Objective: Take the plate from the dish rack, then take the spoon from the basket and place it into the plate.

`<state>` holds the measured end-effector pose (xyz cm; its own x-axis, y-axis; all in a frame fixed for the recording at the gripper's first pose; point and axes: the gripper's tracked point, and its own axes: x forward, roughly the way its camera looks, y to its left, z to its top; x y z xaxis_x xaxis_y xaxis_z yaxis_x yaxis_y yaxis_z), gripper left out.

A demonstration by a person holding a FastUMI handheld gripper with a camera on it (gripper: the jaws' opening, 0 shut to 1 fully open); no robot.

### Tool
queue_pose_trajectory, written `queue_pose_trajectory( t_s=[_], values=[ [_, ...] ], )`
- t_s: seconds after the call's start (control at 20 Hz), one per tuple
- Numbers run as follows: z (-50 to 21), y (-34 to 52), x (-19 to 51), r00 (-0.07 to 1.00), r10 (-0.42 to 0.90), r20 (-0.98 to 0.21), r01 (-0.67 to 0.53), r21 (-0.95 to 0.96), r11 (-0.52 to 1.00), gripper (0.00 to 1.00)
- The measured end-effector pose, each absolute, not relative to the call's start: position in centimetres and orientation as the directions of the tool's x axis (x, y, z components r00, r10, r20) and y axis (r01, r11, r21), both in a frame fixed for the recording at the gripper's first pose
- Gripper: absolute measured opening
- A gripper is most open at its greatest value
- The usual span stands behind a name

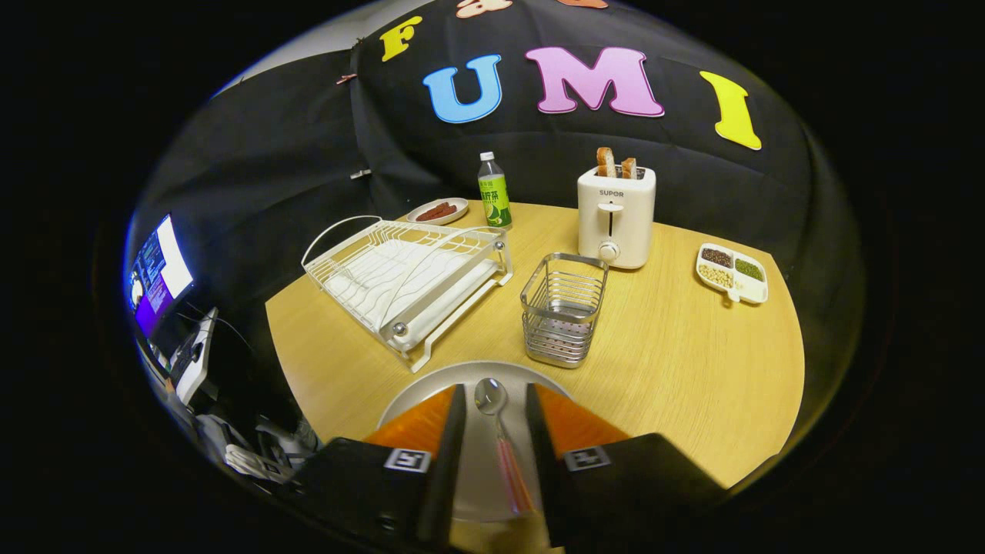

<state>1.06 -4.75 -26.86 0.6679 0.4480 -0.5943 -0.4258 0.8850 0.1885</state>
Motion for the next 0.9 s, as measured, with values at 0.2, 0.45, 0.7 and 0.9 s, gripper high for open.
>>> queue_pose_trajectory(
  t_s=[0.2,0.45,0.7,0.9],
  values=[
    [-24.5,-5.2,0.8,0.703,0.432,-0.566,-0.393,0.197,0.898,0.85],
    [-18.2,-5.4,2.7,0.812,0.349,-0.467,-0.294,0.189,0.937,0.99],
    [-10.6,-6.7,4.2,0.903,0.203,-0.378,-0.173,0.113,0.978,0.99],
    [-4.3,-8.5,4.1,0.957,0.092,-0.273,-0.071,0.086,0.994,0.98]
  ],
)
